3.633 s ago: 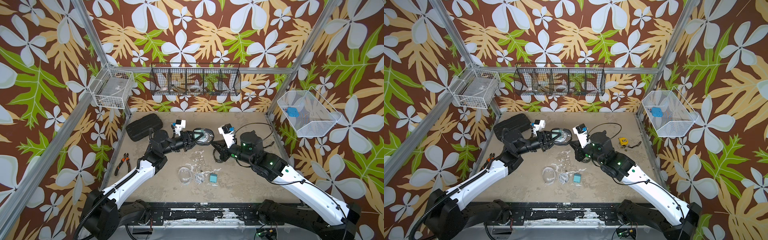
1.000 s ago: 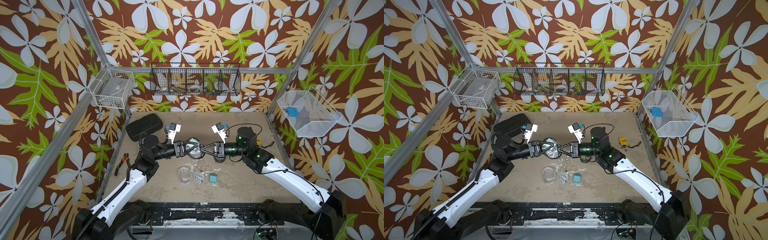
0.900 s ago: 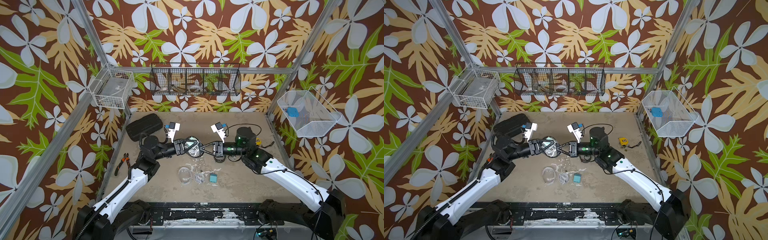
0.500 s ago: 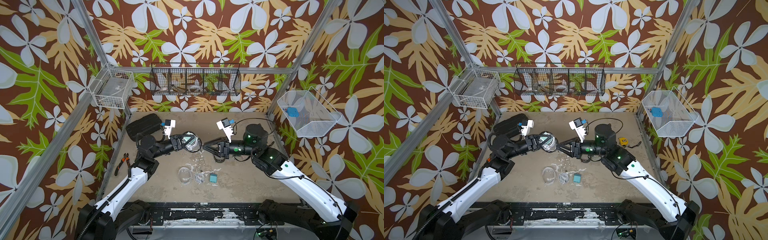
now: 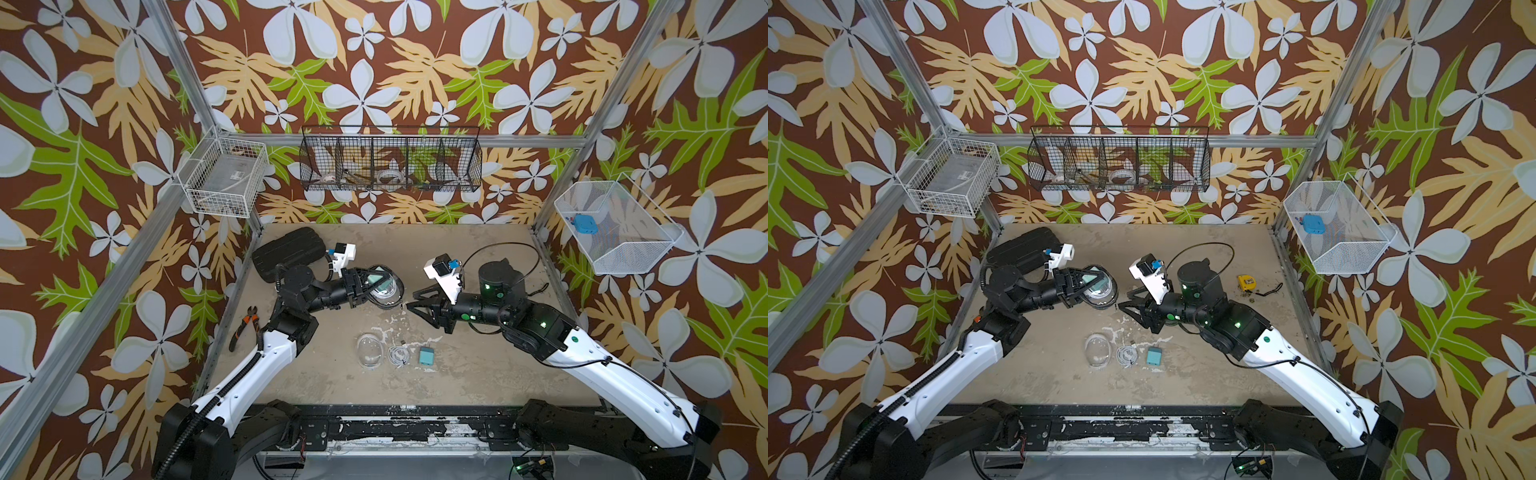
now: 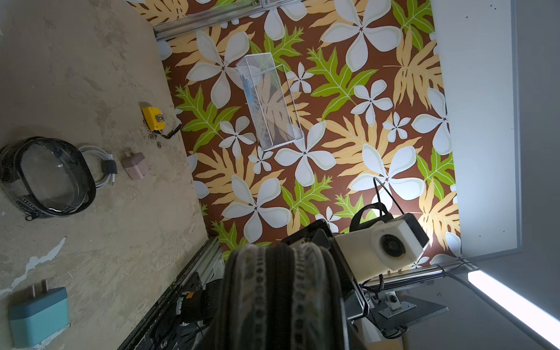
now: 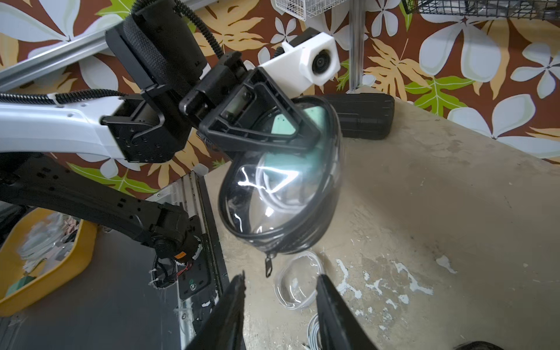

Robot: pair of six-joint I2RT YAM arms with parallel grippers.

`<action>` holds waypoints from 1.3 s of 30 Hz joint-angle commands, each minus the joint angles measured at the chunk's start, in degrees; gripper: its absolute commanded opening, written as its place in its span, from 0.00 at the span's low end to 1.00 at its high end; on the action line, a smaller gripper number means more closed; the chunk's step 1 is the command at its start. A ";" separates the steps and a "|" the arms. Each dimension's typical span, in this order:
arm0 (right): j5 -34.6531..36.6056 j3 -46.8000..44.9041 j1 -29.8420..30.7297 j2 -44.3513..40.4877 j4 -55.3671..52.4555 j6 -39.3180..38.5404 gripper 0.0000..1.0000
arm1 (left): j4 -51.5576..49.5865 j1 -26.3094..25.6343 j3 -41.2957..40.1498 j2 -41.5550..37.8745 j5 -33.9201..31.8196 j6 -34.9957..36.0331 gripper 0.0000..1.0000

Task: Pack away charging kits
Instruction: Adjust the storage bag, then zip the zipper on the storage bag.

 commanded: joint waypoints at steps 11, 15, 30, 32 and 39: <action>-1.94 1.85 1.56 3.80 0.23 -5.65 0.41 | 2.19 0.09 -0.22 0.08 0.88 -2.07 0.25; -1.57 1.19 2.13 3.64 1.21 -5.41 0.41 | 2.20 0.10 -0.31 0.08 1.00 -2.06 0.26; 2.99 0.84 2.20 4.27 0.61 -6.65 0.13 | 3.13 0.05 -0.31 0.26 1.42 -2.74 0.25; 3.44 0.66 2.20 3.77 1.19 -6.47 0.05 | 3.04 0.10 -0.48 0.19 1.50 -2.70 0.22; 8.99 0.81 2.20 2.86 1.64 -7.30 0.00 | -0.14 0.14 0.47 0.45 2.62 -1.19 0.10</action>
